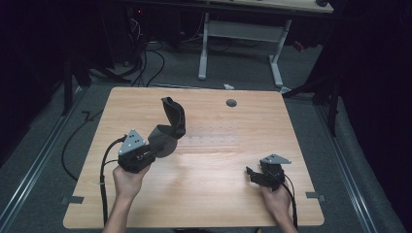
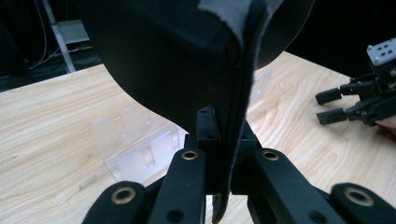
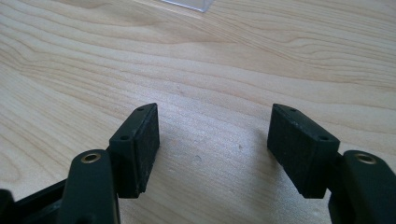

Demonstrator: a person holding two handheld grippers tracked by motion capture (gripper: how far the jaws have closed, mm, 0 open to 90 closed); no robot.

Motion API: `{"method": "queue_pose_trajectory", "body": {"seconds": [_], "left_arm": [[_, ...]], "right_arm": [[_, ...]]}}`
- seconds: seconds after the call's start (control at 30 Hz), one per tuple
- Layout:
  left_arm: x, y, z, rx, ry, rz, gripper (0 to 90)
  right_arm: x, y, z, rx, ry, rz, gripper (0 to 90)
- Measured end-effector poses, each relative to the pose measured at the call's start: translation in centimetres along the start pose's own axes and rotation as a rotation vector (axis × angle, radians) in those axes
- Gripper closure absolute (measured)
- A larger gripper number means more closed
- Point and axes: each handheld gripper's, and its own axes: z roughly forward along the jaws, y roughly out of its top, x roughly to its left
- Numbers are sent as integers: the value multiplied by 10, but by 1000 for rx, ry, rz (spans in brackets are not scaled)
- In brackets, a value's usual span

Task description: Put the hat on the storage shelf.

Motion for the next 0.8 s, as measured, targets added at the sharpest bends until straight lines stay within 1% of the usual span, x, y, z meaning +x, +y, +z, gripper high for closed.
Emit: {"method": "queue_pose_trajectory", "body": {"seconds": [0.17, 0.2, 0.3, 0.37, 0.47, 0.57, 0.6, 0.63, 0.67, 0.7, 0.8], "left_arm": [[5, 6, 4, -14, 19, -1, 865], [6, 8, 6, -13, 26, 8, 866], [8, 9, 9, -16, 33, 16, 865], [13, 11, 13, -28, 40, 5, 866], [15, 11, 15, -28, 50, 7, 866], [20, 13, 21, -30, 65, 12, 865], [20, 13, 21, -30, 65, 12, 866], [21, 14, 24, -28, 70, 23, 866], [21, 14, 24, -28, 70, 23, 865], [22, 15, 28, -26, 74, 30, 865], [24, 15, 32, -29, 77, 29, 866]], "right_arm": [[0, 0, 0, 1, 1, -2, 341], [0, 0, 0, 1, 1, -2, 341], [0, 0, 0, 1, 1, -2, 341], [0, 0, 0, 1, 1, -2, 341], [0, 0, 0, 0, 1, -3, 340], [0, 0, 0, 1, 1, -2, 340], [0, 0, 0, 1, 1, -2, 340], [0, 0, 0, 1, 1, -2, 340], [0, 0, 0, 1, 1, -2, 340], [0, 0, 0, 1, 2, -2, 340], [0, 0, 0, 0, 2, -2, 340]]}}
